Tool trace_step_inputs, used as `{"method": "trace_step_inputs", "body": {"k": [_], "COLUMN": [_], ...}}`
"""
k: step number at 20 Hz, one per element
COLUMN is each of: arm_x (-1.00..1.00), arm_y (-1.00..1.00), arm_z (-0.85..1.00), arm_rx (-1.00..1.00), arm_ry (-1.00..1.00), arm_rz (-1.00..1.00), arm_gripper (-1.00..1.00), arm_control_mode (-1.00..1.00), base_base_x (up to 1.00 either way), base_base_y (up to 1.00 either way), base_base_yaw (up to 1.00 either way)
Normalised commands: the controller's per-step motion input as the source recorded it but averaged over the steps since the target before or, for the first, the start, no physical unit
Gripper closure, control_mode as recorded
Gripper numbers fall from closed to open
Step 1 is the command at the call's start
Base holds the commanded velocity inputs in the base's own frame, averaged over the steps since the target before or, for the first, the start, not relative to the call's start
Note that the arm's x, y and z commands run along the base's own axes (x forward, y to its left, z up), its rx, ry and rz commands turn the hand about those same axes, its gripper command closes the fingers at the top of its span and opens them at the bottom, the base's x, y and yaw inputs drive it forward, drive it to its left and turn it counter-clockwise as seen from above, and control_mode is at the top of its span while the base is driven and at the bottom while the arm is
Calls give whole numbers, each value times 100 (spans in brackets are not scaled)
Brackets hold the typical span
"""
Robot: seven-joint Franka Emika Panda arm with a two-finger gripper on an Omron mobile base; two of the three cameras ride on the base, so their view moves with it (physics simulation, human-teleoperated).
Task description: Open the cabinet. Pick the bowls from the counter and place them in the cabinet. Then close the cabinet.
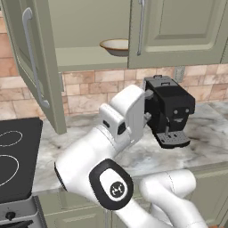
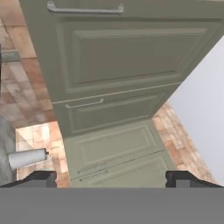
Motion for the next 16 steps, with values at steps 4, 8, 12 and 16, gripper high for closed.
{"method": "trace_step_inputs", "body": {"k": [4, 8, 12, 16], "arm_x": [-73, -59, -42, -20], "arm_y": [46, 56, 61, 65], "arm_z": [0, -8, -2, -3], "arm_rx": [0, -3, -3, -3], "arm_ry": [0, -3, -3, 0], "arm_rz": [-17, -16, -13, -11], "arm_gripper": [-100, -100, -100, -100], "arm_control_mode": [-100, -100, -100, -100], "base_base_x": [0, 0, 0, 0], "base_base_y": [0, 0, 0, 0], "base_base_yaw": [0, 0, 0, 0]}}
